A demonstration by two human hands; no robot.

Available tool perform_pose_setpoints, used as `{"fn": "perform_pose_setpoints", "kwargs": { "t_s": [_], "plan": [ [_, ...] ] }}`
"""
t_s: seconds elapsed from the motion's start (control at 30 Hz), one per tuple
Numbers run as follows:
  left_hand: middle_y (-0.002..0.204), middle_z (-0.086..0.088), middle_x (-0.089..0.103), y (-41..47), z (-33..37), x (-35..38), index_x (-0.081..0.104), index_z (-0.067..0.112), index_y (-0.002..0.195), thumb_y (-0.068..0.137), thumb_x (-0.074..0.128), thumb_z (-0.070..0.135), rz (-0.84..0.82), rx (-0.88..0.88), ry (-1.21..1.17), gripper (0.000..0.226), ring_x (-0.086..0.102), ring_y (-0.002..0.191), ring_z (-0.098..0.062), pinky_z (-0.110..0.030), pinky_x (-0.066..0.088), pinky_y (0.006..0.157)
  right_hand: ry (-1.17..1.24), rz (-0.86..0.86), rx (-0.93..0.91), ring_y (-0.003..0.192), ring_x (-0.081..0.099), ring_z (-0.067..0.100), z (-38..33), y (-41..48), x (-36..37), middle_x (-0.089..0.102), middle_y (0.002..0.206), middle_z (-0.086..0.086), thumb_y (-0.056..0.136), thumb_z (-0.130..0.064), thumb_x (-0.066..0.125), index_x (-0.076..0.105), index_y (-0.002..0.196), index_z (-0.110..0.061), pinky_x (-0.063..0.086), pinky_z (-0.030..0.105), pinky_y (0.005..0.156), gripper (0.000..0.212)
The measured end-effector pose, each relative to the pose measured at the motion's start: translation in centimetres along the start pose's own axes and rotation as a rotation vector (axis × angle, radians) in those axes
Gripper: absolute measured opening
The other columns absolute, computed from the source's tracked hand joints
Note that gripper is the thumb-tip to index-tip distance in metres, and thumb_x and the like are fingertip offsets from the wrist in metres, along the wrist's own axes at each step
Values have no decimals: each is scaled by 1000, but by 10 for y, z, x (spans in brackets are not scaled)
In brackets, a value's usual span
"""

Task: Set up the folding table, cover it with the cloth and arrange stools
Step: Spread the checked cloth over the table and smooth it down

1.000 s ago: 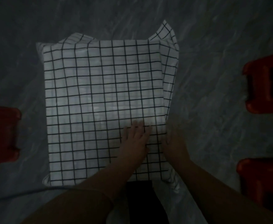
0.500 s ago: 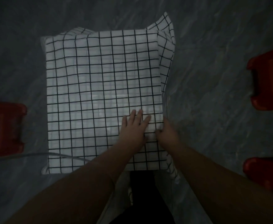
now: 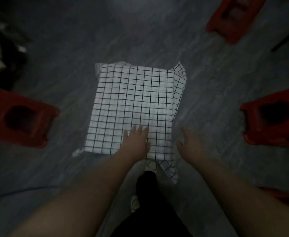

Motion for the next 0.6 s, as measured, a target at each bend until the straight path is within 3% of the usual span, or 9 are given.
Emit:
{"fn": "perform_pose_setpoints", "kwargs": {
  "t_s": [0.17,0.33,0.6],
  "plan": [
    [165,-7,17,-99,22,-78,13,22,157,100,43,42,161,-73,-73,68,10,152,-31,-56,15,120,-227,119,-189,127,49,41,-34,-85,-96,57,134,20,87,-18,65,54,136,-1,36,44,111,53],
    [165,-8,14,-180,85,-132,14,23,157,100,40,45,277,23,-32,66,8,152,-30,-52,15,121,-222,325,-93,141,36,39,-31,-161,-179,49,147,17,88,-43,45,51,142,-10,36,54,112,64],
    [166,-9,9,-177,199,-166,9,25,158,101,32,52,307,94,74,66,2,153,-31,-53,10,122,-233,352,-144,150,20,26,20,-175,-267,31,161,6,96,-42,50,32,154,-18,25,48,120,65]
  ]
}}
Point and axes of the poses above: each hand's wrist, its own y-axis towards the middle knuckle, its own x-axis out of the palm, z = x × y, the point moved 3 cm from there along y, towards the middle knuckle
